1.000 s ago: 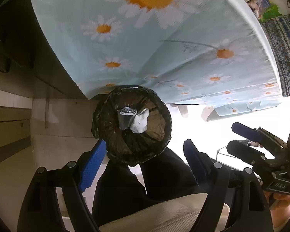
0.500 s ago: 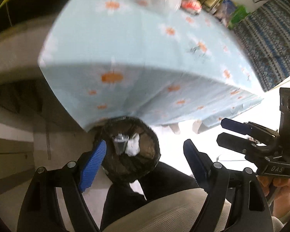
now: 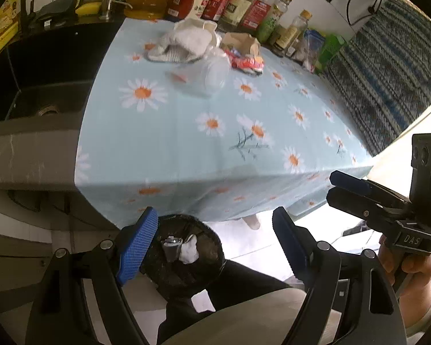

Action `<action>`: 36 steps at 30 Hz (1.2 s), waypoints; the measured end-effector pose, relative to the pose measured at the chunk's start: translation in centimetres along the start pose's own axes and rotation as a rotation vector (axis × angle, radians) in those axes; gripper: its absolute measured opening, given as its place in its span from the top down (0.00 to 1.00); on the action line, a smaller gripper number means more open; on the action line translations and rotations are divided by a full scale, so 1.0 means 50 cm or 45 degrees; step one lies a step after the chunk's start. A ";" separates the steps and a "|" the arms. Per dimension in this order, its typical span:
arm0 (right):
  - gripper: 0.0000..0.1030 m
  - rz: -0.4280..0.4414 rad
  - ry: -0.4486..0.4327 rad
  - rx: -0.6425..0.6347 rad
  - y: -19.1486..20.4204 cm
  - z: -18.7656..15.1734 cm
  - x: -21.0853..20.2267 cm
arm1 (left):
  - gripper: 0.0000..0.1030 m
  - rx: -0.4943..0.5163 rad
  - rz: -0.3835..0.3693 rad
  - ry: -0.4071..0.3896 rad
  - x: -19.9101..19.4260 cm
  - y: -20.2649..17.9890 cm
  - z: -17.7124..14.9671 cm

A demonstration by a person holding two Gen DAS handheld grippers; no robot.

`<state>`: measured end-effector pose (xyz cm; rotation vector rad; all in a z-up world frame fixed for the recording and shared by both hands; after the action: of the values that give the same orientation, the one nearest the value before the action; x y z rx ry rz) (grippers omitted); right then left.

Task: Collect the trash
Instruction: 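Grasp the clear plastic cup with the left tool while the right tool grasps the snack wrapper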

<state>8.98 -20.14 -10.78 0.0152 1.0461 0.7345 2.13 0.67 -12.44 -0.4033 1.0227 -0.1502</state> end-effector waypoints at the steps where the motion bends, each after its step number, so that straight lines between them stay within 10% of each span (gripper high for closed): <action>1: 0.32 -0.003 -0.010 -0.006 -0.003 0.007 -0.002 | 0.23 -0.006 -0.011 -0.006 -0.002 -0.001 0.006; 21: 0.32 -0.001 0.000 -0.182 -0.133 0.238 0.052 | 0.23 -0.084 0.119 -0.107 0.048 -0.053 0.199; 36: 0.32 0.123 0.100 -0.205 -0.232 0.364 0.186 | 0.23 -0.257 0.383 0.007 0.182 -0.041 0.280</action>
<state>32.33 -17.95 -12.50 -0.1029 1.0638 0.9118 18.91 -0.42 -12.51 -0.4264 1.0956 0.2234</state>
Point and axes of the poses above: each gripper's, at about its wrist camera, not at the fingertips, and x roughly the way its jaws point, y to its left, z to its top, the point moved 1 cm from there along x, roughly the way its jaws point, and after that the axes turned 2 degrees about -y, right-handed, at the moved point
